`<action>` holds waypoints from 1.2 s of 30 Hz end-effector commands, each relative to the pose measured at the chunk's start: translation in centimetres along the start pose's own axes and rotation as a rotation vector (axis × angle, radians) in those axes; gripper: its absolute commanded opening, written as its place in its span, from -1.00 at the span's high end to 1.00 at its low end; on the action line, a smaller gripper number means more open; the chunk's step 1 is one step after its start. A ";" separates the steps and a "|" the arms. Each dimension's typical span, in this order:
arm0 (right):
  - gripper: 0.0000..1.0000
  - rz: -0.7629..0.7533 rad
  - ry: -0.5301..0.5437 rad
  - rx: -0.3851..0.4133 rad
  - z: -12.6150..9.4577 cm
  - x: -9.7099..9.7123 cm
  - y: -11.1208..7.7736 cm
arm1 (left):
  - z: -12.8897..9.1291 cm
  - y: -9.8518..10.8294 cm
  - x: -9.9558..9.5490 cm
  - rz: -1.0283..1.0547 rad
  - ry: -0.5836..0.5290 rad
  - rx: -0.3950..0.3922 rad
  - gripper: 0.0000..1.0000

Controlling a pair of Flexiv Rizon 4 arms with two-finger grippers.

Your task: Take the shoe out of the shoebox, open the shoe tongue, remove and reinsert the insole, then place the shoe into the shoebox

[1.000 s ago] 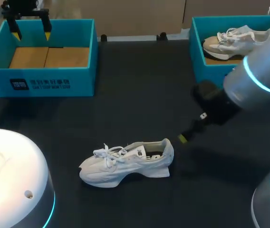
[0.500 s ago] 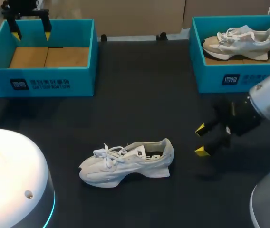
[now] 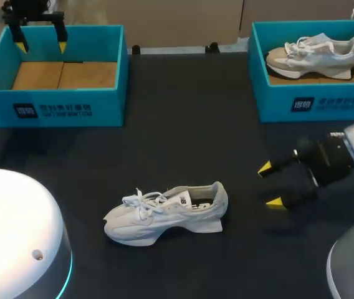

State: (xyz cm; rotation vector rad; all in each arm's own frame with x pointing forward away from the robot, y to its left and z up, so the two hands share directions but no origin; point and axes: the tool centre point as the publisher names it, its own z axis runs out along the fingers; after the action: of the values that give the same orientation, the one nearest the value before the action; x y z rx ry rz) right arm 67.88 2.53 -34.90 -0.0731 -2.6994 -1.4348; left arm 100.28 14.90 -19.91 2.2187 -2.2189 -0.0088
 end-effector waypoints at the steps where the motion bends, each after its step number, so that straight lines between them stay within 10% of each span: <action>1: -1.00 0.025 -0.004 -0.112 0.0 -0.3 -2.0 | 0.0 0.1 0.0 0.000 0.000 0.001 -1.00; 11: -1.00 -0.071 -0.009 -0.311 0.7 -0.3 -4.6 | 0.0 0.1 0.0 0.000 0.000 0.001 -1.00; 36: -1.00 -0.019 -0.010 -0.200 5.0 -0.8 -1.9 | 0.0 0.1 0.0 0.000 0.000 0.001 -1.00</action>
State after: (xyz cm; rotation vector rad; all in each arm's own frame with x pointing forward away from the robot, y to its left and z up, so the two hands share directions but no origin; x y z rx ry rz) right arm 68.10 4.75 -39.34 -0.0659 -2.5458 -1.7349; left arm 100.28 14.91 -19.90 2.2189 -2.2188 -0.0089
